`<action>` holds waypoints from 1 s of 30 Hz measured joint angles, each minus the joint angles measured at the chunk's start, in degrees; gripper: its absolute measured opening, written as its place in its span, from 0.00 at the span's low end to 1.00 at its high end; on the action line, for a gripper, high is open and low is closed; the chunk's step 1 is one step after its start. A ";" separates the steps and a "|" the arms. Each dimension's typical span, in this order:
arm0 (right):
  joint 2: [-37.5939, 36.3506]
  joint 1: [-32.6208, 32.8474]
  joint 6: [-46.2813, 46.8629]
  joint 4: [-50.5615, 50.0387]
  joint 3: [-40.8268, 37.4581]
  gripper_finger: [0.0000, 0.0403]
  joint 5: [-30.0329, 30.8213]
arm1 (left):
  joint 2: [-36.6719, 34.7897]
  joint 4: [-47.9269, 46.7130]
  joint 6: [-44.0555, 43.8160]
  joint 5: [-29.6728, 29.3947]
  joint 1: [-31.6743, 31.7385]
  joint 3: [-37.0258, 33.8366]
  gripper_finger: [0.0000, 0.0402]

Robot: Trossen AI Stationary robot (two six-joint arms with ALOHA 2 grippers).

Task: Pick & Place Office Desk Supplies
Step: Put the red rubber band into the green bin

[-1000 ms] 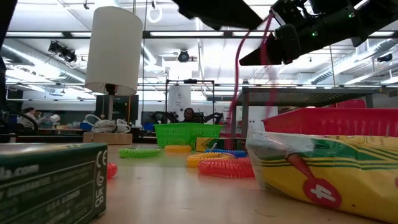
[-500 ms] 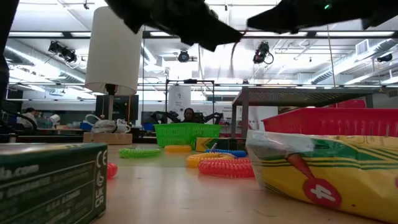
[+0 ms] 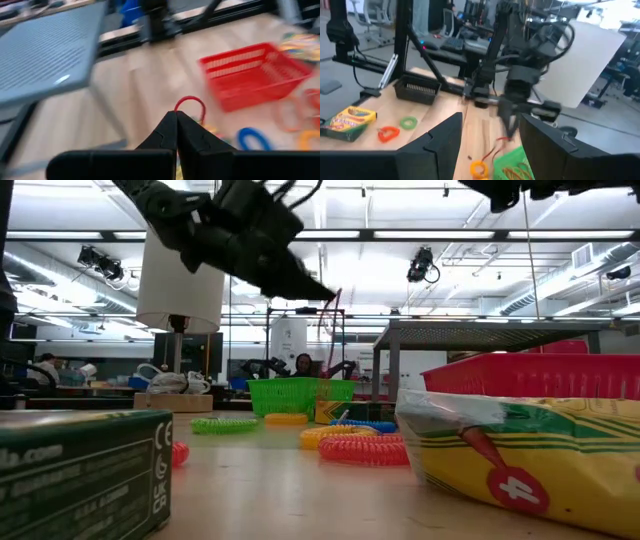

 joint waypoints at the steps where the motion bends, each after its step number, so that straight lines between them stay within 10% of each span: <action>1: 0.25 -0.02 0.00 -0.33 0.00 0.51 0.02 | -0.19 0.11 0.18 -0.81 1.17 -0.45 0.00; 16: 7.14 -0.44 1.51 2.28 -0.02 0.51 1.91 | -0.61 2.30 1.62 -5.45 12.57 -1.42 0.00; 30: 7.08 -0.44 1.49 2.66 -0.02 0.51 3.19 | -0.66 1.40 0.87 -8.74 8.79 -1.42 0.00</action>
